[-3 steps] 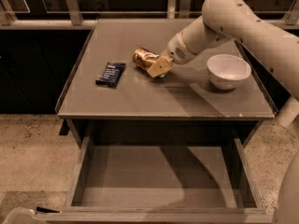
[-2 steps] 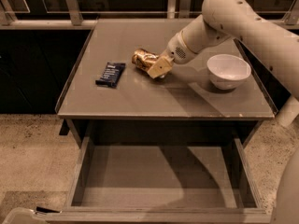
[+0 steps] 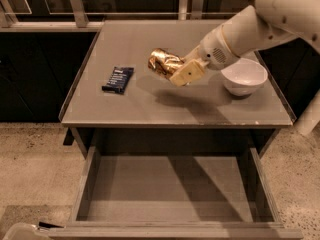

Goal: Place orange can into top drawer

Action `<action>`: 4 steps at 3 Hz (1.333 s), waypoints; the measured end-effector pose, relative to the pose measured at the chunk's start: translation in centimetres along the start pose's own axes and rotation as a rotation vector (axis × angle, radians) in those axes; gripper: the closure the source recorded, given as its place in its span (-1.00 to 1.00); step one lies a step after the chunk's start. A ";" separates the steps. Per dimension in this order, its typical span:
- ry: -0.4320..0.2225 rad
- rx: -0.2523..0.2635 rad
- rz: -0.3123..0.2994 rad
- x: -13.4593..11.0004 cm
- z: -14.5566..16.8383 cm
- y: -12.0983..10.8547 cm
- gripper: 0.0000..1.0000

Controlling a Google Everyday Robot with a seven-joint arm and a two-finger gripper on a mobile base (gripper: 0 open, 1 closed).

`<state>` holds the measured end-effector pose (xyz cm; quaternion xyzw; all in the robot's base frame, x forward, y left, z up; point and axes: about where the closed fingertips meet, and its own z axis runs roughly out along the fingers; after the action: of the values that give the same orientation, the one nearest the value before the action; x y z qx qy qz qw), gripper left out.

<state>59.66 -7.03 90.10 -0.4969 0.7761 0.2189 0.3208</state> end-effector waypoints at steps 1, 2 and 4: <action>-0.068 0.052 0.006 1.0 -3.6 4.2 1.00; -0.132 0.129 0.036 2.5 -6.1 8.2 1.00; -0.223 0.254 0.241 9.6 -7.2 12.3 1.00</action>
Offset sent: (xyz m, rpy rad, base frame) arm -0.1614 -0.0502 0.0264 0.1470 -0.1677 -0.2464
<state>43.53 -12.78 88.55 -0.3285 0.8110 0.2100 0.4363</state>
